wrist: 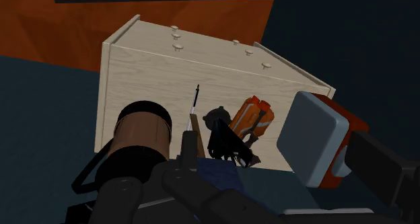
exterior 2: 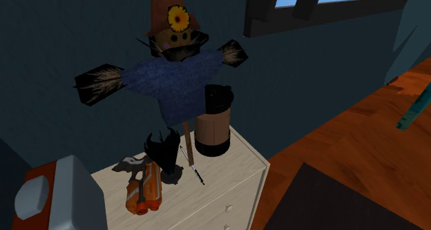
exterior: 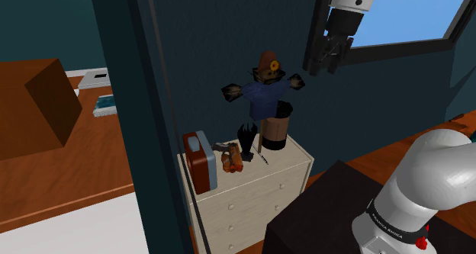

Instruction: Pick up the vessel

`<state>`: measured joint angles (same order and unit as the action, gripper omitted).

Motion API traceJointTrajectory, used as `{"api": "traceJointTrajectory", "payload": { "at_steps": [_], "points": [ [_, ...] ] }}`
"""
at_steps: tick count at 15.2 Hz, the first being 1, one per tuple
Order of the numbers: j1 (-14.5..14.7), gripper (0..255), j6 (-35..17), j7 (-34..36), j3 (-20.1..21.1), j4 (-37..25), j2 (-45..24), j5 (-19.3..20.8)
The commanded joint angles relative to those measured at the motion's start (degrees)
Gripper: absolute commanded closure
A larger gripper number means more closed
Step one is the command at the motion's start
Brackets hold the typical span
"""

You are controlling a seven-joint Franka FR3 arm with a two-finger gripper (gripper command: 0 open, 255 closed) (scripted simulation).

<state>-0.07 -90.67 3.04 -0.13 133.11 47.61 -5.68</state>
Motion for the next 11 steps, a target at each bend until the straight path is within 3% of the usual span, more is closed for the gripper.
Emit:
{"api": "traceJointTrajectory", "payload": {
  "at_steps": [1,11],
  "points": [
    [0.00,0,0.00,0.00,0.00,0.00,0.00,0.00],
    [-1.49,0,-15.43,-6.06,-3.63,0.63,-16.06,3.65]
  ]
}}
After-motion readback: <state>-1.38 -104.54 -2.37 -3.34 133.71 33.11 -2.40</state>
